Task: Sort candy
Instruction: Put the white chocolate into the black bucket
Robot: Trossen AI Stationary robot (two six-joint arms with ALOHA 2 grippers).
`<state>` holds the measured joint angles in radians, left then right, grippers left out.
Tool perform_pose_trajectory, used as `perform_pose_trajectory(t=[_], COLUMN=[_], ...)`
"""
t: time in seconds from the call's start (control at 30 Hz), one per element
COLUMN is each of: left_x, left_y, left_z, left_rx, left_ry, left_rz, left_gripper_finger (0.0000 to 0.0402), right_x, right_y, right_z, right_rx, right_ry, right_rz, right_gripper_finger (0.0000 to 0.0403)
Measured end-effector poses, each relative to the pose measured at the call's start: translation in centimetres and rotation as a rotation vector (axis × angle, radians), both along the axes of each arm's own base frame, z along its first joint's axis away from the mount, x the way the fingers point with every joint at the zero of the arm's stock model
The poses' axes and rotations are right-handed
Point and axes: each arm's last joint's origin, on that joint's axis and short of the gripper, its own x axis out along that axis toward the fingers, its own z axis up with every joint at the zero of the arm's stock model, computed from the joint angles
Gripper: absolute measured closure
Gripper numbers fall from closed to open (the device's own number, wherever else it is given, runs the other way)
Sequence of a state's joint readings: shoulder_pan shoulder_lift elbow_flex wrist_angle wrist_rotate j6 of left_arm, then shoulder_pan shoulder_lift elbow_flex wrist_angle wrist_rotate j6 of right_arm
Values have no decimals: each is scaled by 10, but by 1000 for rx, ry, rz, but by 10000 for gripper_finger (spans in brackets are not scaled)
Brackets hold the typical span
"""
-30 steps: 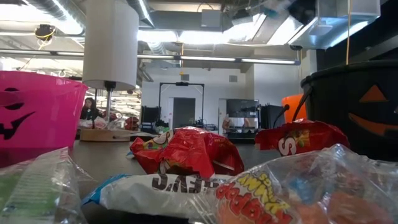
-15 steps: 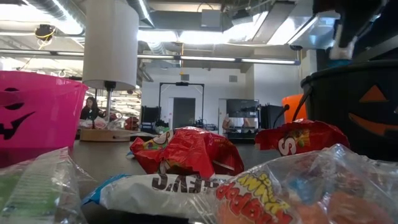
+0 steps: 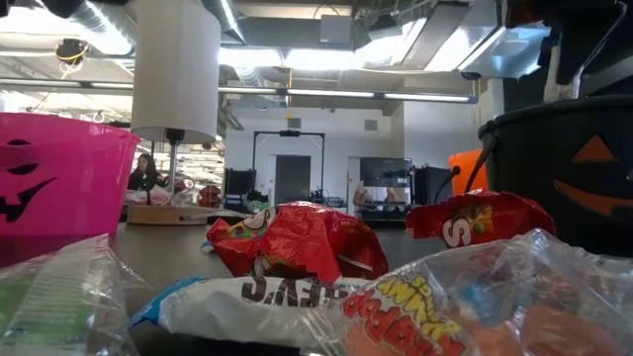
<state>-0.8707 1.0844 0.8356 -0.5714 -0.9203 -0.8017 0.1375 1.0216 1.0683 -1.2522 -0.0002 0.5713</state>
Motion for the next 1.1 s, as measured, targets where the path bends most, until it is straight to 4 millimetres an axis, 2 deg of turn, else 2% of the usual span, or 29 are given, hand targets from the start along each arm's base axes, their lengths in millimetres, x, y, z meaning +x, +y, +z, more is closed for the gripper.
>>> perform_pose_trajectory(t=[0.17,0.27,0.53,0.7,0.83,1.1], left_x=[0,2,3,1,3,-6], left_y=[2,-1,-2,1,1,-7], left_z=[12,23,66,81,71,22], left_rx=[24,24,33,45,-29,-349], left_ry=[17,33,-14,38,219,773], left_rz=[-100,-181,-275,-291,-246,-34], left_gripper_finger=[218,218,218,218,218,218], right_x=[0,1,2,4,5,9], right_y=[1,1,1,1,2,0], right_z=[-1,0,0,1,1,3], right_rx=[22,25,31,33,48,-21], right_ry=[9,1,-13,-34,-40,-89], right_rz=[8,9,-1,2,-6,-41], right_gripper_finger=[341,324,219,174,163,162])
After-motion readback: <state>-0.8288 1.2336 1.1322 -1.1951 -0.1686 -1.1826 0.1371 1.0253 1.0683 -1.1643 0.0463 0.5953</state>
